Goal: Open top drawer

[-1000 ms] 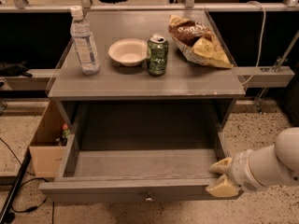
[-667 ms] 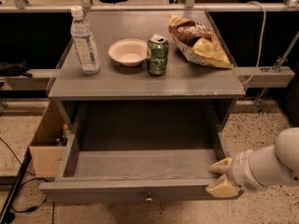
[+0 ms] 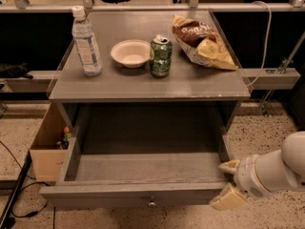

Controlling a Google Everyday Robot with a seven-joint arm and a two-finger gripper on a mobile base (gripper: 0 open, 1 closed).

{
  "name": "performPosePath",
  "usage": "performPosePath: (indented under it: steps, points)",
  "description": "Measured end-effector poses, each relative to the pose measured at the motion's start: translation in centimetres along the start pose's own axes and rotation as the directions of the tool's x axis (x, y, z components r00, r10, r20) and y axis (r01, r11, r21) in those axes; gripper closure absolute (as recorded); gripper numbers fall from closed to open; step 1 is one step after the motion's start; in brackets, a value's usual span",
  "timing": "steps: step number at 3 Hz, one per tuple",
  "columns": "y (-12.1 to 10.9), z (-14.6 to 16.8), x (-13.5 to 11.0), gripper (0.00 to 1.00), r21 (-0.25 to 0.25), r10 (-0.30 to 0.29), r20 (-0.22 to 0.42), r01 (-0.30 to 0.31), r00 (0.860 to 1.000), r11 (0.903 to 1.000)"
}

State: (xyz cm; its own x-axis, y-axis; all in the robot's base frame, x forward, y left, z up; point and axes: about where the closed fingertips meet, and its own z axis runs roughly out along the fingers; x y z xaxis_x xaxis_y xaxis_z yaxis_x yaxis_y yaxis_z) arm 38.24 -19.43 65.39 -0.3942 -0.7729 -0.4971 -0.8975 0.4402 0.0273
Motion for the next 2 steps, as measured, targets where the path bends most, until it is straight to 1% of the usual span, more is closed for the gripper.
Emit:
performPosePath:
  steps: [1, 2]
  points:
    - [0.0, 0.0, 0.0, 0.0, 0.0, 0.0, 0.0, 0.0, 1.0, 1.0]
    - [0.0, 0.0, -0.01, 0.0, 0.0, 0.0, 0.0, 0.0, 1.0, 1.0]
